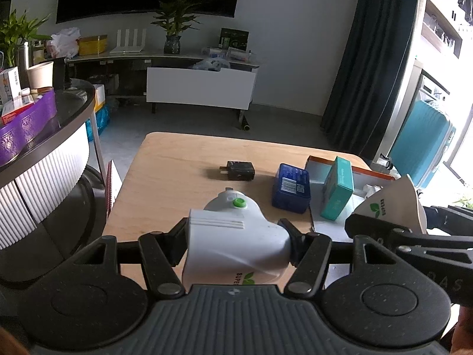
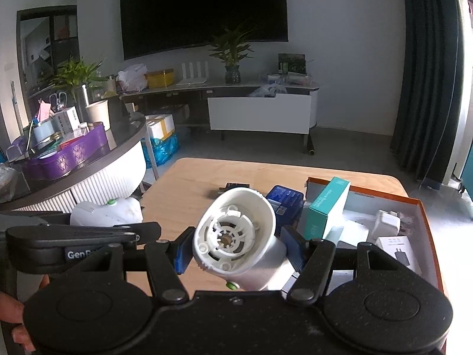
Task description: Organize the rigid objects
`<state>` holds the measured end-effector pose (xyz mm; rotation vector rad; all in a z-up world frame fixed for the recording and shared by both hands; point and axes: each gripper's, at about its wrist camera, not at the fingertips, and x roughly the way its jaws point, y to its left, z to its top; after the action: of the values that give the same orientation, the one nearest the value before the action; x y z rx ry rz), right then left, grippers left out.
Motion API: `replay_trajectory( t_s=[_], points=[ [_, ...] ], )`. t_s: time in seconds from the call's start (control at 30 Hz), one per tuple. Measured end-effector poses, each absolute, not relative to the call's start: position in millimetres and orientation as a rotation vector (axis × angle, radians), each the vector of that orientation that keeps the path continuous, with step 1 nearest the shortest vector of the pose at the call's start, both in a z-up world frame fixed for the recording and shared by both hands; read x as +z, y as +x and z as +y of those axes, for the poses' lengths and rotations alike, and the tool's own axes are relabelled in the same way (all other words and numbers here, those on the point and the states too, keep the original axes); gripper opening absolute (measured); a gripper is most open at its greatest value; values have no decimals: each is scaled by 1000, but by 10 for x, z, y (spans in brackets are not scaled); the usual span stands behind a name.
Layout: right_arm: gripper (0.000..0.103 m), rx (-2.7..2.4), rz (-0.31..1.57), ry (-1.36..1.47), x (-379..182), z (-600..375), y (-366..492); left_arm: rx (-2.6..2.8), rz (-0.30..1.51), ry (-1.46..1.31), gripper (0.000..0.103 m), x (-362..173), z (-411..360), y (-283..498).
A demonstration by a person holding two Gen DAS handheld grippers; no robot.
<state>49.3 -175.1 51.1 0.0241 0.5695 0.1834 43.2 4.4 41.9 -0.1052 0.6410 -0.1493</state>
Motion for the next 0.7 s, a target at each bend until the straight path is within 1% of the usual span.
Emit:
replay_trajectory(
  t_s=[0.7],
  points=[
    [76,119,551,59,542,-2014,378,-195,647,-94,64,450,-139,391]
  ],
)
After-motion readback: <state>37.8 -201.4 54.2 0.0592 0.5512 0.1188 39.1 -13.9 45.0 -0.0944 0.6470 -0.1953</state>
